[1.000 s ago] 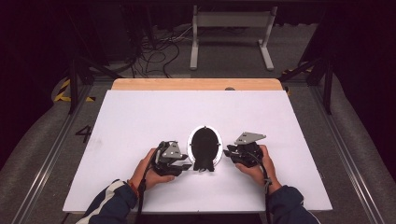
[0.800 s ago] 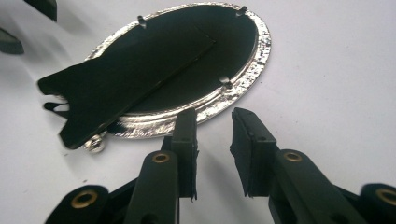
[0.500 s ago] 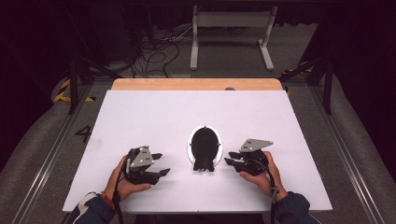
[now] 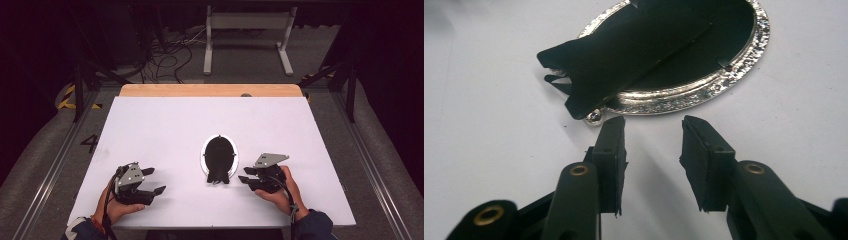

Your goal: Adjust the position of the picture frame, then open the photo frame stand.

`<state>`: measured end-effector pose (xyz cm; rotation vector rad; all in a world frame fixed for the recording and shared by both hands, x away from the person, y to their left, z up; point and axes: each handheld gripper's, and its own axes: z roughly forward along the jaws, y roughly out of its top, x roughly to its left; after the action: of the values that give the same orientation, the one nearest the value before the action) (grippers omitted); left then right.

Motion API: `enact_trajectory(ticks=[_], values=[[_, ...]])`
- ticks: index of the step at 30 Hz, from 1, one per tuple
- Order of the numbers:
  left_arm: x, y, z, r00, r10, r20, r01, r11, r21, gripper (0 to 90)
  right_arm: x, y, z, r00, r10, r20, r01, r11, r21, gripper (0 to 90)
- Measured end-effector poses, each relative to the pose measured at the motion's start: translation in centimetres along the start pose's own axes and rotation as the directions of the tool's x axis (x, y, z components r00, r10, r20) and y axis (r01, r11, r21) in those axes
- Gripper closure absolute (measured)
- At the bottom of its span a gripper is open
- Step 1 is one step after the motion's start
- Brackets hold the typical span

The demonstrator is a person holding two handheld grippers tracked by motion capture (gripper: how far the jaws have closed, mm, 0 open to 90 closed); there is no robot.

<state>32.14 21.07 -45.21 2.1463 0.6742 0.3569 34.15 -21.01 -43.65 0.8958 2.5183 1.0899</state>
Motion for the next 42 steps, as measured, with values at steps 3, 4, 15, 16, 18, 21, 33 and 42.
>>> enact_trajectory(ticks=[3, 4, 15, 16, 18, 21, 33, 42], values=[[-0.1, 0.1, 0.0, 1.0000, 0.002, -0.004, -0.002, 1.0000, -0.004, 23.5, 0.7, 0.4, 0.2, 0.9998, -0.014, -0.011, 0.014, 1.000, 0.005, 57.6], [-0.1, 0.1, 0.0, 1.0000, 0.002, -0.004, -0.002, 1.0000, -0.004, 22.6, 0.7, 0.4, 0.2, 0.9998, -0.014, -0.011, 0.014, 1.000, 0.005, 57.6], [0.1, -0.2, -0.1, 0.9992, -0.022, -0.033, 0.022, 0.9998, 0.000, 18.4, 1.8, 0.9, 1.9, 0.9985, -0.044, -0.032, 0.046, 0.997, 0.057, 52.0], [0.0, -0.2, -0.1, 0.9992, -0.016, -0.036, 0.016, 0.9998, 0.008, 18.3, 2.0, 0.9, 2.0, 0.9983, -0.048, -0.034, 0.050, 0.997, 0.064, 52.0], [-0.1, -0.2, 0.0, 0.9992, -0.016, -0.037, 0.017, 0.9998, 0.015, 18.3, 2.1, 1.0, 2.1, 0.9978, -0.054, -0.038, 0.057, 0.996, 0.065, 52.0], [-0.1, -0.3, 0.0, 0.9994, -0.017, -0.030, 0.017, 0.9997, 0.019, 18.1, 2.4, 1.2, 2.3, 0.9979, -0.055, -0.036, 0.057, 0.996, 0.075, 52.1], [-0.4, -0.4, 0.1, 0.9997, -0.013, -0.019, 0.014, 0.9995, 0.029, 18.0, 3.2, 1.8, 3.4, 0.9972, -0.069, -0.030, 0.073, 0.986, 0.148, 54.1], [-0.5, -0.5, 0.1, 0.9998, -0.016, -0.009, 0.016, 0.9994, 0.032, 17.4, 3.0, 2.5, 3.8, 0.9990, -0.041, -0.019, 0.044, 0.982, 0.183, 58.8]])
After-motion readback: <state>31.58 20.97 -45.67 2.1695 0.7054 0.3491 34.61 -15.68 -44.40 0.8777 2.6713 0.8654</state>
